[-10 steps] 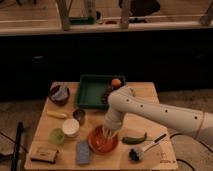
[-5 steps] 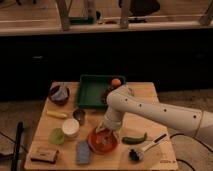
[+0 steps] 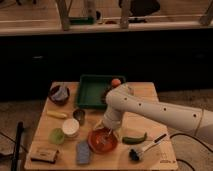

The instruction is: Place fork in red bowl

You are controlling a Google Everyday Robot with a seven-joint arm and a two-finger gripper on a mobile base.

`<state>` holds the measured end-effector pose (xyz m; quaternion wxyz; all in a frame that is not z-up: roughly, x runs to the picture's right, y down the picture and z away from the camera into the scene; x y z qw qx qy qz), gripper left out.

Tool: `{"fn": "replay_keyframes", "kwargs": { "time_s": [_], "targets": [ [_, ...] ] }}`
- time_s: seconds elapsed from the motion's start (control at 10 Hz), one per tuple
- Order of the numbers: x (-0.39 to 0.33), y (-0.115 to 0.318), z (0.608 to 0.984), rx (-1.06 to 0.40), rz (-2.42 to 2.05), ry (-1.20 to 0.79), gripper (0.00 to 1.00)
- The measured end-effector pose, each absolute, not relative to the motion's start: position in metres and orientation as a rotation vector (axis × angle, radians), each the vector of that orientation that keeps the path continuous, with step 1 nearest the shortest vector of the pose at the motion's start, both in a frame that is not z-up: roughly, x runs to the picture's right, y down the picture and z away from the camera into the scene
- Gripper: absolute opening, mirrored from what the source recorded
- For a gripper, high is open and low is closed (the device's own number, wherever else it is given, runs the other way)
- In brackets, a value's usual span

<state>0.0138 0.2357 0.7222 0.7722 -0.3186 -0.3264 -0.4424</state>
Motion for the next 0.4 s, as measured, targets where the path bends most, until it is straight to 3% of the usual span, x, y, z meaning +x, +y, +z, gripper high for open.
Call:
{"fn": "replay_keyframes", "kwargs": {
  "time_s": [0.4],
  "targets": [
    [0.0116, 0.2303, 0.7224, -0.691, -0.958, -0.710, 0.80]
  ]
}}
